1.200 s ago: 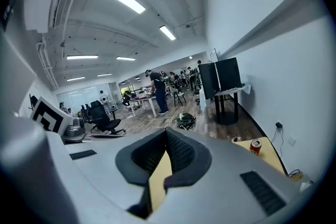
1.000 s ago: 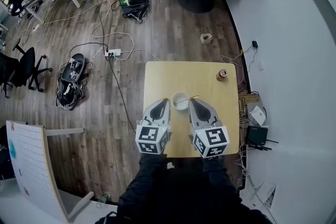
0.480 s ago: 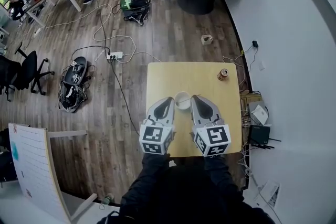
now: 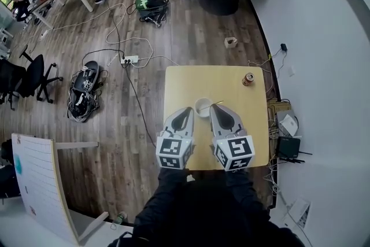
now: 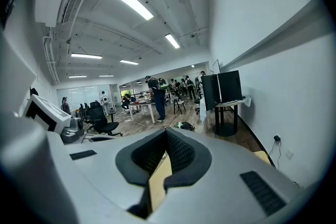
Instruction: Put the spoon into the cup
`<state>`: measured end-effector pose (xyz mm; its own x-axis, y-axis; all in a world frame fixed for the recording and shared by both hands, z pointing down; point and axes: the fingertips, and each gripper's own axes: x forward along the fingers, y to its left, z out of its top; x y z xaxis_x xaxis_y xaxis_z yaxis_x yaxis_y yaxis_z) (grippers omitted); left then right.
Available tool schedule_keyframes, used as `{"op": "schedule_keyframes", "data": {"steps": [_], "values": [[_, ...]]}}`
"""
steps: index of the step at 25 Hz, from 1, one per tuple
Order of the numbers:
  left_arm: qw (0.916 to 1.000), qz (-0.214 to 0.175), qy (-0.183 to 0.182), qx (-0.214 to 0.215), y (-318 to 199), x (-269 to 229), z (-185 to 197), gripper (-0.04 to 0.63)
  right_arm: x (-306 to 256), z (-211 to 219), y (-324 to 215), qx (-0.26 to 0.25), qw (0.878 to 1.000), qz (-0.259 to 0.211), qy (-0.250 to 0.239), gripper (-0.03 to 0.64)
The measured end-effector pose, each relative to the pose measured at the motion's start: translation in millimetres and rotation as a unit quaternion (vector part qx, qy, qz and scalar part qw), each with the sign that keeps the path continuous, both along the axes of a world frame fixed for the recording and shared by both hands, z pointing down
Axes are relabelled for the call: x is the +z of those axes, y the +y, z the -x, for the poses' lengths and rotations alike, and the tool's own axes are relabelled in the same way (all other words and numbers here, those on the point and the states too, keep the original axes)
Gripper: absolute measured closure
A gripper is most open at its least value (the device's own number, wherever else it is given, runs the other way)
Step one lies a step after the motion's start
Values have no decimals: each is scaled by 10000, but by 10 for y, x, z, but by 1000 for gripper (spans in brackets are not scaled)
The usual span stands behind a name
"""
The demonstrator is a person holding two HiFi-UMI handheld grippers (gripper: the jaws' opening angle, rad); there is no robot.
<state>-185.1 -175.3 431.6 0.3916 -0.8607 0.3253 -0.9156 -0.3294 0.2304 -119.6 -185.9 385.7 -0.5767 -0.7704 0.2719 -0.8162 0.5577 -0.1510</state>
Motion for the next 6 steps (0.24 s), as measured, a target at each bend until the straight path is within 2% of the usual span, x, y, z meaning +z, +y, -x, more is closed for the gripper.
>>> {"op": "schedule_keyframes", "data": {"steps": [6], "values": [[10000,2,-1,50,16,13,-38,560,23,-12,48,-2,10000,8,43,595]]}}
